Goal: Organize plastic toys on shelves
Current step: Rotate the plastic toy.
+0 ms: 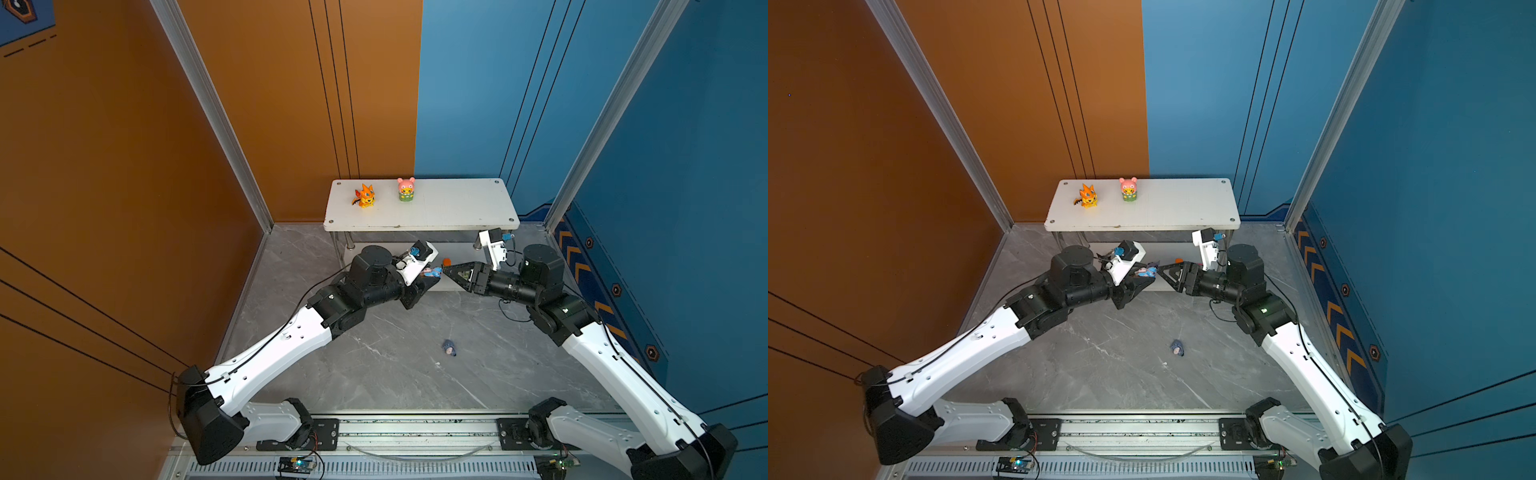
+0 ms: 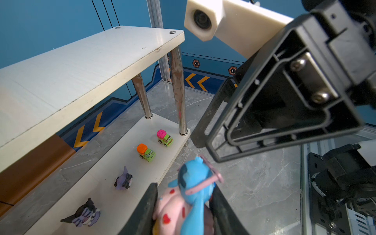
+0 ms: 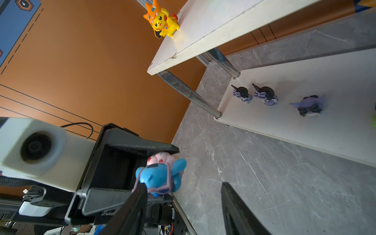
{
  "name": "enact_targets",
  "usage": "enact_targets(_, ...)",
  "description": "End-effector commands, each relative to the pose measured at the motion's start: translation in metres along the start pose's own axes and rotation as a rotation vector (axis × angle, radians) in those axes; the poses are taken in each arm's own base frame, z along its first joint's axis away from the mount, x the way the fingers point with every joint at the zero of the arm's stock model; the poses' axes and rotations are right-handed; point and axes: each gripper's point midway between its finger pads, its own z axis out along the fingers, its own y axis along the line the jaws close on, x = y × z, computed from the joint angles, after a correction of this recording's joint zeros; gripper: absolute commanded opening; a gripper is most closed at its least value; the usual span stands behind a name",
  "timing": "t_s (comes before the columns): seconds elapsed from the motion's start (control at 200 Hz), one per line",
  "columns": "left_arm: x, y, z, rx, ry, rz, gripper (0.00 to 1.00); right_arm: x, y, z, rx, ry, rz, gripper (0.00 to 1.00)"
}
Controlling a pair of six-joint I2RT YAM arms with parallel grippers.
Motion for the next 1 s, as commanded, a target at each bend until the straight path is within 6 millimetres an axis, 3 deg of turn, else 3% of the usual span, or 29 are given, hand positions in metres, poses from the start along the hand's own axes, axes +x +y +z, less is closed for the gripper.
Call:
enact_targets(0.0, -0.020, 0.001, -0.003, 0.004, -0.058, 0.019, 0.31, -0.016, 0.021, 0.002, -0.053, -0.035, -0.035, 0.62)
enact_targets(0.345, -0.022, 0.003, -0.004, -0.001, -0.057, 0.019, 0.31, -0.009, 0.024, 0.015, -0.062, -0.001, -0.050, 0.63)
enact_targets(0.771, -0.017, 0.002, 0.000, 0.012, -0.033, 0.018, 0.32, 0.001, 0.023, 0.025, -0.036, 0.048, -0.088, 0.52)
enact_targets(0.991, -0.017, 0.002, 0.002, 0.015, -0.026, 0.021, 0.32, 0.002, 0.024, 0.027, -0.031, 0.048, -0.094, 0.38)
